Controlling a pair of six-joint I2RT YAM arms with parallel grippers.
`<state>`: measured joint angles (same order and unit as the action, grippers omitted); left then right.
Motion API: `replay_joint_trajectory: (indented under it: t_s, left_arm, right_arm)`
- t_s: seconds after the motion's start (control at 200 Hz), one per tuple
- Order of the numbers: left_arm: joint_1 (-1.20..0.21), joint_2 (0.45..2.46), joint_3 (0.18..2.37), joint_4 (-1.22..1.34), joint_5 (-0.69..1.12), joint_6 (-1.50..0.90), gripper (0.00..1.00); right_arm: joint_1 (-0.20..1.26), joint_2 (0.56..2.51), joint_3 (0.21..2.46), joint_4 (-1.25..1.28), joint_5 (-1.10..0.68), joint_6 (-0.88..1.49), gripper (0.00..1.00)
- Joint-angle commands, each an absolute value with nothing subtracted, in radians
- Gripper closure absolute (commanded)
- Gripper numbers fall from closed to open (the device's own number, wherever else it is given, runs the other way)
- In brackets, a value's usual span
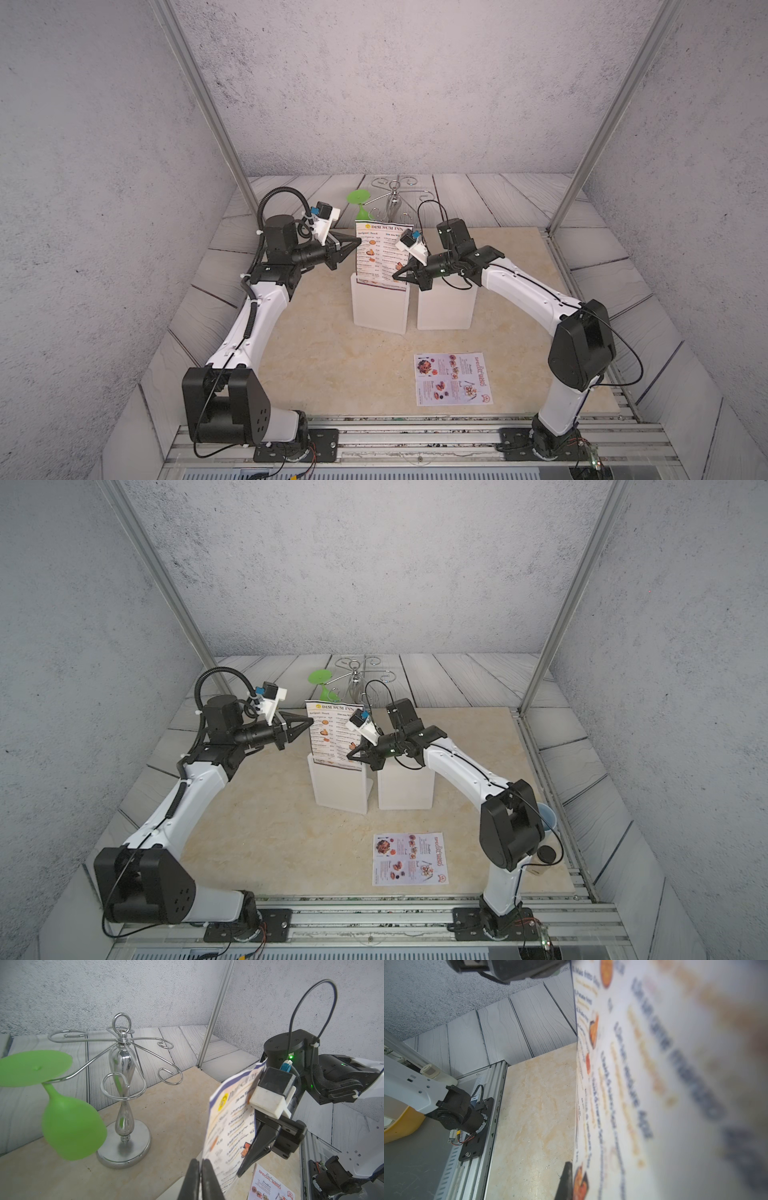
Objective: Insert the menus into the narrow rack
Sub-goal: Insert the menu into the narrow rack.
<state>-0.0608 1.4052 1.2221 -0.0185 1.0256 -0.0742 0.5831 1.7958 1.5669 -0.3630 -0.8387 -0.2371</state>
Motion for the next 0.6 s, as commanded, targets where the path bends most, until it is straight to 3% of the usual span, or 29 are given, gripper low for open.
replay_joint_trajectory:
  t_s: [0.0, 0.595]
  left_arm:
    - [-0.050, 1.412, 1.232, -0.004, 1.048, -0.053, 0.92]
    - [-0.048, 1.409, 1.222, -0.027, 1.084, -0.021, 0.92]
  right_arm:
    - [0.581, 1.831, 1.578, -0.364, -0.850, -0.235, 0.96]
    - [0.579, 1.818, 1.582, -0.316, -0.794, -0.195, 0.82]
